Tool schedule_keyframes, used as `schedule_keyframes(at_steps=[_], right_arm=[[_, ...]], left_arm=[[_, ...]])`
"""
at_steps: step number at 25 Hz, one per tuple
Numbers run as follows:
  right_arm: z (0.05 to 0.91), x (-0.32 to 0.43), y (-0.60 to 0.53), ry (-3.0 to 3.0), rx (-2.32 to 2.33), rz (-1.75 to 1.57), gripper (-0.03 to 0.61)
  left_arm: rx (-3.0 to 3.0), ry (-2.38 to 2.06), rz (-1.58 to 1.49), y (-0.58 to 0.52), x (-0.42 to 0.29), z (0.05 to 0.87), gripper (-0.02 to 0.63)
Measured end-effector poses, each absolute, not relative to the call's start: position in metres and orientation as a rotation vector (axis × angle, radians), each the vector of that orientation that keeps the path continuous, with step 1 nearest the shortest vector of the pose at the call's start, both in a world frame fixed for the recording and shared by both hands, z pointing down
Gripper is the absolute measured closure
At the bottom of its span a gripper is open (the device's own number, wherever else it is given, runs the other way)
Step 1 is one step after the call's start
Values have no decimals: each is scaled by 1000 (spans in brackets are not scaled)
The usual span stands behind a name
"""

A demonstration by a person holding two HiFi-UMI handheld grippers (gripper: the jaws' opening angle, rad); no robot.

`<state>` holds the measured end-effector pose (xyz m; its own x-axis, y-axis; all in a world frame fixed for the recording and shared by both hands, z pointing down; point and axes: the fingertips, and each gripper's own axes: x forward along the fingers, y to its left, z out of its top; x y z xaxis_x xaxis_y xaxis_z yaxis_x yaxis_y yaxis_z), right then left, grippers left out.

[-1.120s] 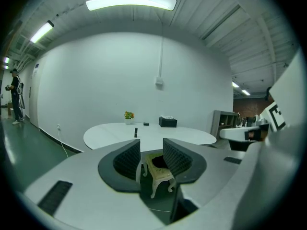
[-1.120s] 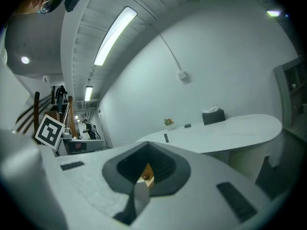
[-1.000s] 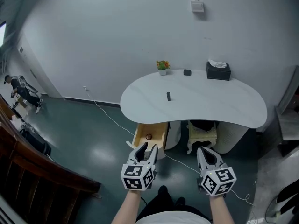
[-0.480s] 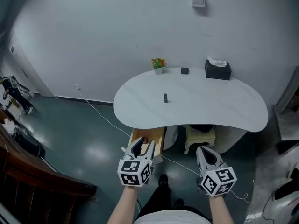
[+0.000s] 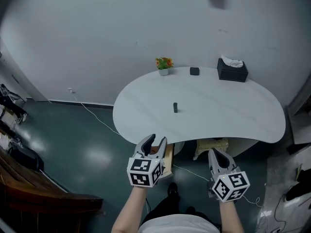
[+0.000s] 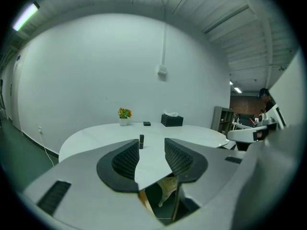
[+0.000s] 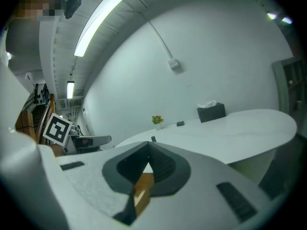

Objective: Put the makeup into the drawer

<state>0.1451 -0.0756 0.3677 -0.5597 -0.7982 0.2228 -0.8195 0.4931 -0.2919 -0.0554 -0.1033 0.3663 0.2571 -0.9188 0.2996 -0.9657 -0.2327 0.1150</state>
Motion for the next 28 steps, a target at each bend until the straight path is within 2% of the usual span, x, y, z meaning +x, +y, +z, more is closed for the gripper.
schedule_keyframes(at_steps=[15,28], right_arm=[[388,131,-136,-2473,1632,656,577],[416,143,-154,-2327,1720,746,577]], left_arm=[[2377,-1521,381,-233,-56,396,428],[2397,-1434,492,-302,-43,431,426]])
